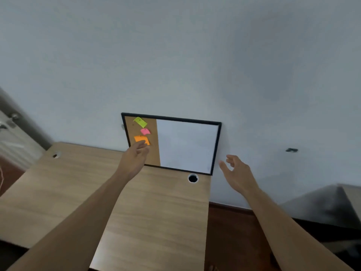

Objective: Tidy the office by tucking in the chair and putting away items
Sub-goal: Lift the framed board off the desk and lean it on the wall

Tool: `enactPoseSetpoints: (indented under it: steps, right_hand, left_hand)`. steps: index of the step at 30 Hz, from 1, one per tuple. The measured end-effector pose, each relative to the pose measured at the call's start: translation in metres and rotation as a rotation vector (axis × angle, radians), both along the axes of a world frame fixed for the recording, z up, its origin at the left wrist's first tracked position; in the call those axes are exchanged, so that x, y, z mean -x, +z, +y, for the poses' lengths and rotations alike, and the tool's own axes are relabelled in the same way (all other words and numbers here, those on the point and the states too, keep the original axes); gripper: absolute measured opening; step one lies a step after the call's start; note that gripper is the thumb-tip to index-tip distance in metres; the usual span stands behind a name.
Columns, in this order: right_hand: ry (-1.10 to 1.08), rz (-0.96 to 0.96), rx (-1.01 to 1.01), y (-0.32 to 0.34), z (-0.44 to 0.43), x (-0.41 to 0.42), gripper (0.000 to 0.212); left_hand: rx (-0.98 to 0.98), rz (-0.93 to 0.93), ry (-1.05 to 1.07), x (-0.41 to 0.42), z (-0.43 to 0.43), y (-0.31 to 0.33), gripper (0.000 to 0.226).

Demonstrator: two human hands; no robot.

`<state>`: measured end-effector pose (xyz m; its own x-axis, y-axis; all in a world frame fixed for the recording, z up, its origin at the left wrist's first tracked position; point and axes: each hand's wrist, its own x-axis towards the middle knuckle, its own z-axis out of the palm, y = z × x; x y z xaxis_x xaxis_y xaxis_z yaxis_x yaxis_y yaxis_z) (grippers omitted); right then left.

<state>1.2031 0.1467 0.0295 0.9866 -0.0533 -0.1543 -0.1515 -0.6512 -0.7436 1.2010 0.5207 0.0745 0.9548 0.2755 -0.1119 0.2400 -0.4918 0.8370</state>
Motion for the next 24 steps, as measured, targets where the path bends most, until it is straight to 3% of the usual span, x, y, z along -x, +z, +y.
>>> enactPoseSetpoints:
  steps: [7,15,21,24]
  right_hand:
    - [0.024,0.031,-0.049,-0.004,0.021,-0.077,0.075]
    - [-0.099,0.118,-0.075,-0.018,0.029,-0.145,0.091]
    - [-0.146,0.143,-0.065,-0.027,0.044,-0.174,0.076]
    - [-0.189,0.145,-0.045,-0.032,0.050,-0.183,0.068]
  left_hand:
    - [0.013,0.040,0.113,-0.061,0.033,-0.003,0.043]
    - [0.033,0.098,0.210,-0.147,0.084,-0.020,0.054]
    - [0.062,0.193,0.285,-0.195,0.127,-0.044,0.084]
    - [0.076,0.208,0.268,-0.212,0.141,-0.057,0.082]
